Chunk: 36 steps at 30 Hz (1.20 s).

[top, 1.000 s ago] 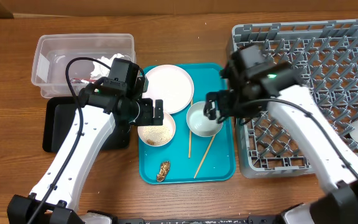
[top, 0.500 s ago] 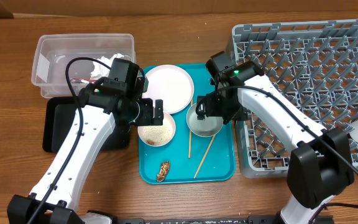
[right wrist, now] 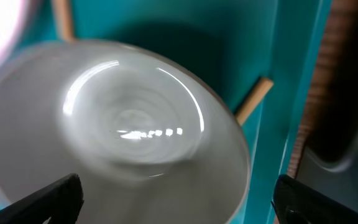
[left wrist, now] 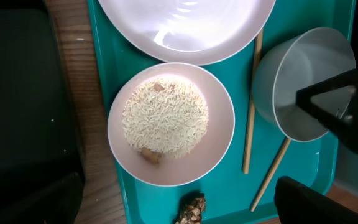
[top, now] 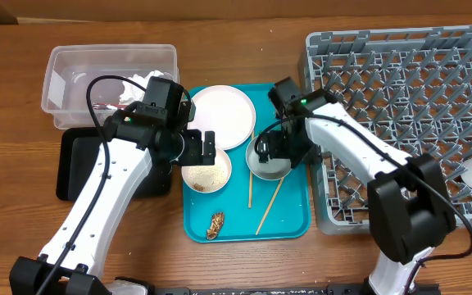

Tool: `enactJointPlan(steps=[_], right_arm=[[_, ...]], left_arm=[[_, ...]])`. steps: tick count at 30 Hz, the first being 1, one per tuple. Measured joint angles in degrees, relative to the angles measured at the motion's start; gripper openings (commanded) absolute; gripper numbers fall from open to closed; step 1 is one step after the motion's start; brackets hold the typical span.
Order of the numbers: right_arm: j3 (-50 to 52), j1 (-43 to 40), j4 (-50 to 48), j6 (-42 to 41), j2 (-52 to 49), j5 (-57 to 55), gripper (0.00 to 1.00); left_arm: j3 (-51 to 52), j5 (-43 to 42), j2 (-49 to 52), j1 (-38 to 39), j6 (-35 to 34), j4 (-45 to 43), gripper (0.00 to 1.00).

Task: Sort waste into correct bins and load items into the dishwasher
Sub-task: 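Reach right gripper to the white bowl and grasp its rim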

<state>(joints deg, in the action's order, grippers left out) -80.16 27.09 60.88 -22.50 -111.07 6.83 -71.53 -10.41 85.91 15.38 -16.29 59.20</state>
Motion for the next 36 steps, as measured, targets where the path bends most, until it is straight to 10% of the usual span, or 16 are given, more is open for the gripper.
enactJointPlan(steps=[3, 10, 36], right_arm=[[0.59, 0.07, -0.13, 0.04, -0.57, 0.2, 0.96], [0.61, 0.0, 0.04, 0.26, -0.59, 1.84, 0.52], [0.63, 0.0, 0.35, -0.39, -0.59, 3.45, 0.11]], left_arm=[[0.0, 0.0, 0.0, 0.0, 0.0, 0.0, 1.0], [0.0, 0.0, 0.0, 0.0, 0.0, 0.0, 1.0], [0.0, 0.0, 0.0, 0.0, 0.0, 0.0, 1.0]])
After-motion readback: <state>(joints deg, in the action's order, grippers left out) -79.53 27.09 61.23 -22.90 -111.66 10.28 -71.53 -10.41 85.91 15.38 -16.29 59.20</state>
